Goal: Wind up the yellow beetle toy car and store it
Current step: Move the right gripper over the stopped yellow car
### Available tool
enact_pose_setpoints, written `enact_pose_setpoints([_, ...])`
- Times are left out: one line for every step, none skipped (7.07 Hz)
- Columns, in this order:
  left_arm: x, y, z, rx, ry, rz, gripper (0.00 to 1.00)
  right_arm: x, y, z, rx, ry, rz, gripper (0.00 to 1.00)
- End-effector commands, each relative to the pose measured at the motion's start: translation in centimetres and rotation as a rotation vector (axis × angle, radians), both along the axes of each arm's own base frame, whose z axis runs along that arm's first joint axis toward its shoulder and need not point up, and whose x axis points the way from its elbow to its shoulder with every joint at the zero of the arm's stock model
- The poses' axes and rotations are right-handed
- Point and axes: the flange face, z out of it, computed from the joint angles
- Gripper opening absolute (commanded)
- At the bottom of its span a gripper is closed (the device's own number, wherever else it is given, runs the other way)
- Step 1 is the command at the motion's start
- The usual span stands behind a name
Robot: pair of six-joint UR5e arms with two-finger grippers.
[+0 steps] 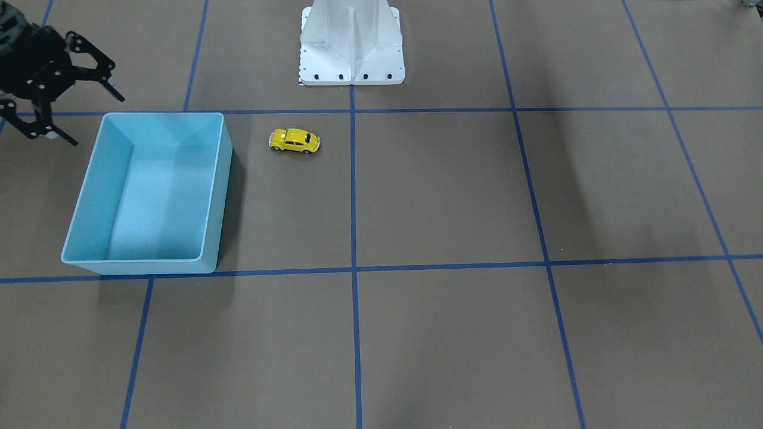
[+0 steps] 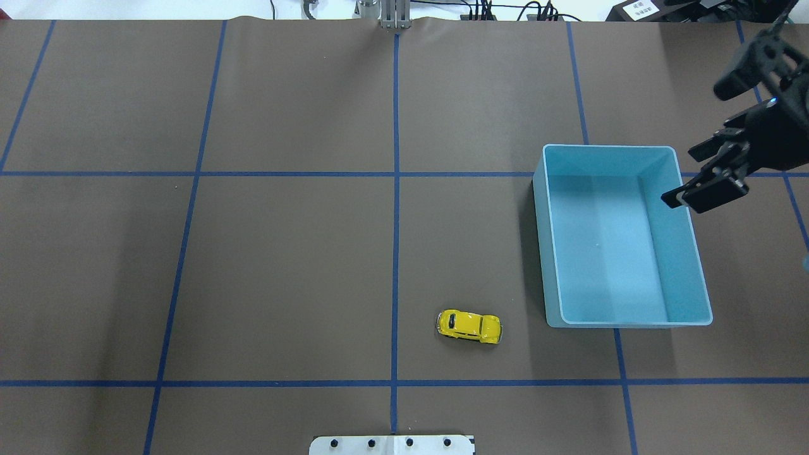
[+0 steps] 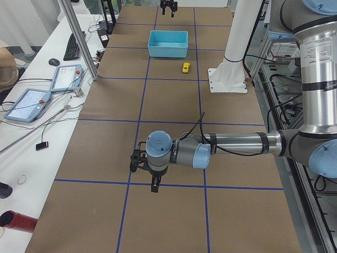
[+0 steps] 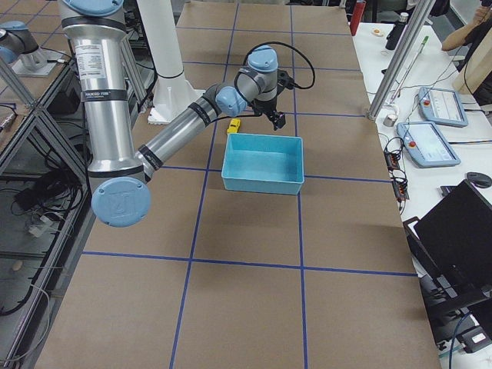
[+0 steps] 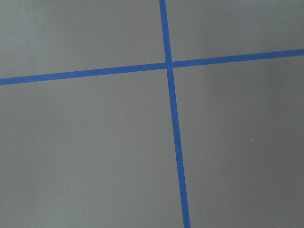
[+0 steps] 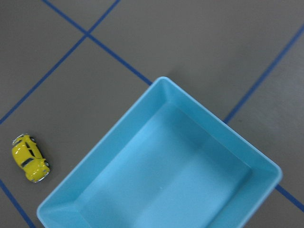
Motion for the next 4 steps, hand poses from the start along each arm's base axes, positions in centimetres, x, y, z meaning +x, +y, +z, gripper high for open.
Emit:
enact_pose_setpoints([0.4, 0.2, -0.3, -0.005, 0.07, 0.008, 1.0, -6.2, 1.9, -0.9, 0.234, 0.081, -0.14, 0.99])
enact_pose_setpoints([0.4, 0.6, -0.1, -0.012, 0.075, 0.008, 1.0, -8.6, 2.8, -2.4, 0.269, 0.069, -0.172, 0.99])
enact_pose_setpoints([0.4, 0.2, -0.1, -0.008, 0.076, 0.009, 1.0, -11.7, 4.4, -3.2, 0.294, 0.074, -0.205, 0.99])
enact_pose_setpoints([0.3, 0.4, -0.4, 0.004, 0.075, 0.008, 1.0, -14.8, 4.6, -3.7, 0.3, 0.075, -0.236, 0.99])
